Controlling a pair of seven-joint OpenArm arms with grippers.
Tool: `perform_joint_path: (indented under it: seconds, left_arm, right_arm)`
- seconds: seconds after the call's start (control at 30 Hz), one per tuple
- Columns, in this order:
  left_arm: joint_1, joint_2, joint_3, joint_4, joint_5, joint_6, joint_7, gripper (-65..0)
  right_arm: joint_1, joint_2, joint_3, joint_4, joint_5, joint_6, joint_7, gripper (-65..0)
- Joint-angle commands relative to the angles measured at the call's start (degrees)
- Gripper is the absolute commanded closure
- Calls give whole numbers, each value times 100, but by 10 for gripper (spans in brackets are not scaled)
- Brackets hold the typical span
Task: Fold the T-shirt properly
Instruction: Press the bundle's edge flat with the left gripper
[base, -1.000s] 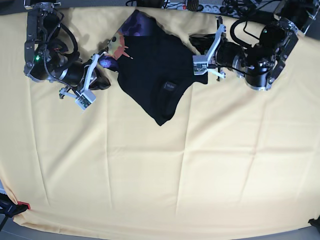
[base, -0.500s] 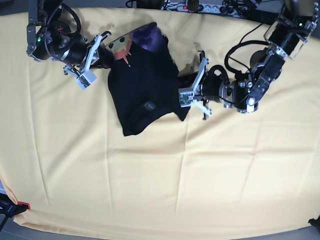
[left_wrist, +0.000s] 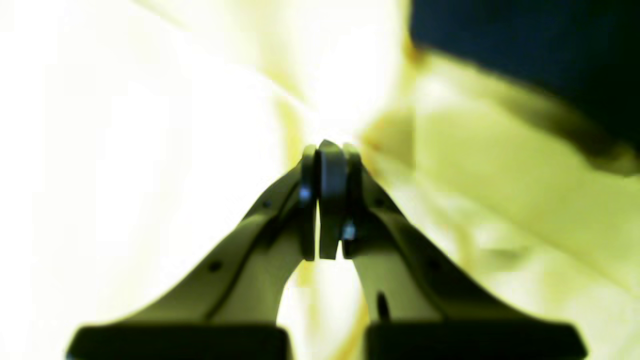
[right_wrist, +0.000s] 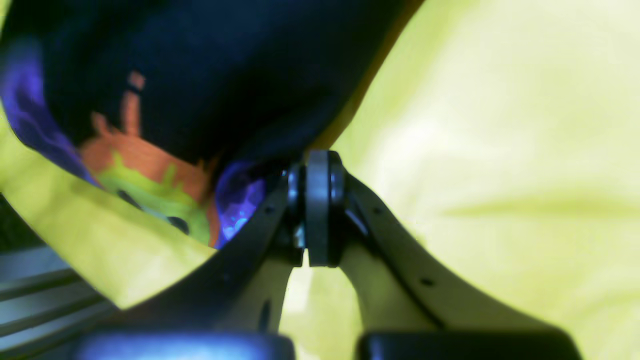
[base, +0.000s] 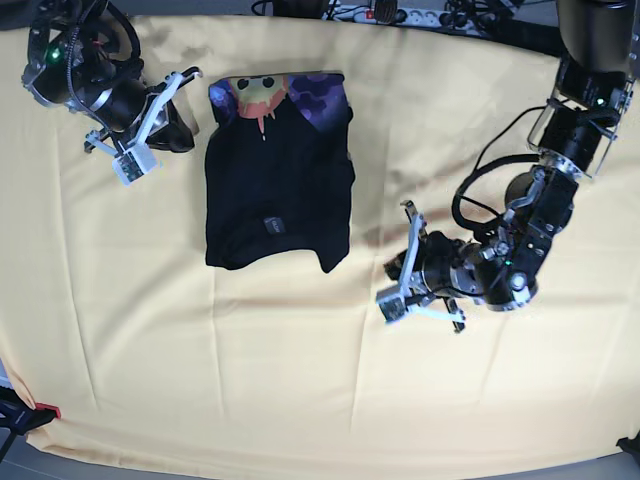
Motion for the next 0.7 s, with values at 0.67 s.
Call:
perform_joint_path:
  seconds: [0.67]
  left_arm:
    - [1113,785,-686,-643,-612,-1236,-964,0]
  right_arm:
    - [-249,-831,50,-1320,483,1243,31,0]
